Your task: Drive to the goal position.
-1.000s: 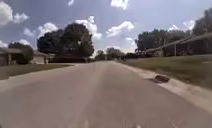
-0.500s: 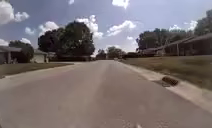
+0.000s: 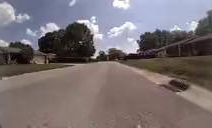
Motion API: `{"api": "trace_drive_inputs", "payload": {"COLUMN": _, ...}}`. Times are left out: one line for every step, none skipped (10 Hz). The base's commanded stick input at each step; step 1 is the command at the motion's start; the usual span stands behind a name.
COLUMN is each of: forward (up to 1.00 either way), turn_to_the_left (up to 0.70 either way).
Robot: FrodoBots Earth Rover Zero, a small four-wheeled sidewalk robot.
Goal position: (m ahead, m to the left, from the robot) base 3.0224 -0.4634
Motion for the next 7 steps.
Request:
{"api": "trace_drive_inputs", "payload": {"forward": 0.7, "turn_to_the_left": 0.0}}
{"api": "trace_drive_inputs", "payload": {"forward": 0.7, "turn_to_the_left": 0.0}}
{"api": "trace_drive_inputs", "payload": {"forward": 0.7, "turn_to_the_left": 0.0}}
{"api": "trace_drive_inputs", "payload": {"forward": 0.7, "turn_to_the_left": 0.0}}
{"api": "trace_drive_inputs", "payload": {"forward": 0.7, "turn_to_the_left": 0.0}}
{"api": "trace_drive_inputs", "payload": {"forward": 0.7, "turn_to_the_left": -0.02}}
{"api": "trace_drive_inputs", "payload": {"forward": 0.7, "turn_to_the_left": -0.15}}
